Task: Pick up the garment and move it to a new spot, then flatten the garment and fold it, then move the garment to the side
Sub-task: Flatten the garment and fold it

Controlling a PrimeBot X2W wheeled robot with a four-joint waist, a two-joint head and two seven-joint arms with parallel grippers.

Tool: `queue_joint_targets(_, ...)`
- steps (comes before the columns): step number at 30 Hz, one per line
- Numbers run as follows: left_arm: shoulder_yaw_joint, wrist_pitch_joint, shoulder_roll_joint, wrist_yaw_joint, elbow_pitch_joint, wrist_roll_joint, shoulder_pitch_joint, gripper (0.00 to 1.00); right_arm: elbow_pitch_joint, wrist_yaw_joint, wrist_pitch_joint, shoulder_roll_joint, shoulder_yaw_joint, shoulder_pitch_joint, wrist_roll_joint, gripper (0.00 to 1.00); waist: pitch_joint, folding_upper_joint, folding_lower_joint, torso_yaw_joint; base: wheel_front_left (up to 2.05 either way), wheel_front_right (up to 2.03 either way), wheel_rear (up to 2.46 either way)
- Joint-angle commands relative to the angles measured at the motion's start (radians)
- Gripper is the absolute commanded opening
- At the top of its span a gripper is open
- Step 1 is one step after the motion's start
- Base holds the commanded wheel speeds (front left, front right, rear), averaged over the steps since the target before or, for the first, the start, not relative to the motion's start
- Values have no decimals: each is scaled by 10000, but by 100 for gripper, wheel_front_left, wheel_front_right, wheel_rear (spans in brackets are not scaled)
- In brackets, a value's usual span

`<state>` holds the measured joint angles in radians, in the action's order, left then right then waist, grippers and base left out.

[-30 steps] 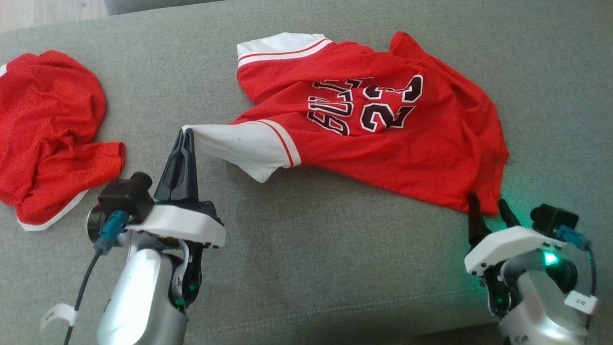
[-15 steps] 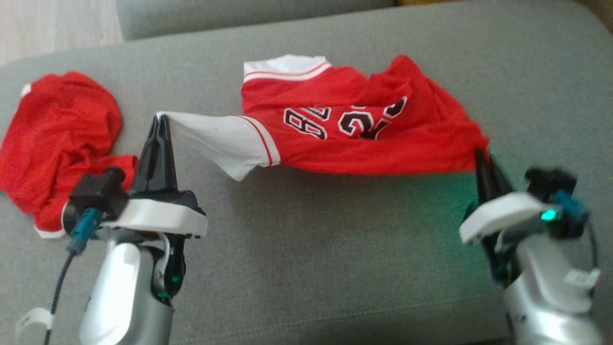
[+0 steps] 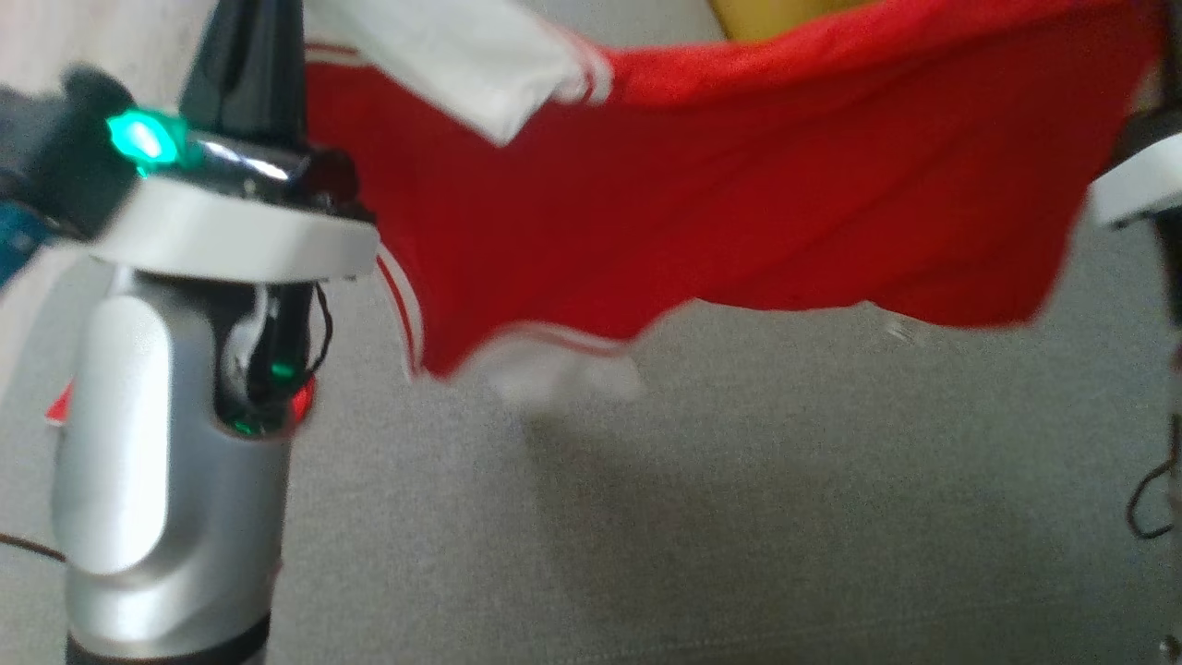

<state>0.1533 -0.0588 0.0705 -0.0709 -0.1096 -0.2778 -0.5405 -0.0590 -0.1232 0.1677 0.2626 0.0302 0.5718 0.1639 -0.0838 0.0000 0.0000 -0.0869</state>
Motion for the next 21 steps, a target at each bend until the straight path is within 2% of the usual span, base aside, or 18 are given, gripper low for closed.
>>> queue_joint_targets(1, -188, 601, 331, -37, -738, -141, -727, 0, 1016, -75, 666, -26, 216, 419, -156, 0, -379, 0, 0, 130, 0, 0, 0)
queue_joint_targets(2, -188, 601, 331, -37, -738, -141, -727, 0, 1016, -75, 666, -26, 216, 419, -156, 0, -379, 0, 0, 130, 0, 0, 0)
queue_joint_targets(7, -170, 1983, 319, 129, -1431, -601, -1188, 0, 2575, -75, 2019, -137, 766, 264, -420, 0, -446, 0, 0, 240, 0, 0, 0)
queue_joint_targets(11, -180, 2759, 441, 120, -1000, -863, -1610, 0, 2790, -75, 2801, -202, 851, 290, -499, 0, -134, 0, 0, 216, 0, 0, 0)
queue_joint_targets(17, -91, 3124, 823, -53, 1022, -716, -2999, 0, 1108, -75, 3152, -594, 537, 1293, 64, 0, 1080, 0, 0, 3, 0, 0, 0)
queue_joint_targets(21, -270, 2793, 989, -28, 2569, -473, -5025, 0, -513, -75, 2919, -1187, 724, 3355, 998, 0, 2740, 0, 0, -93, 0, 0, 0)
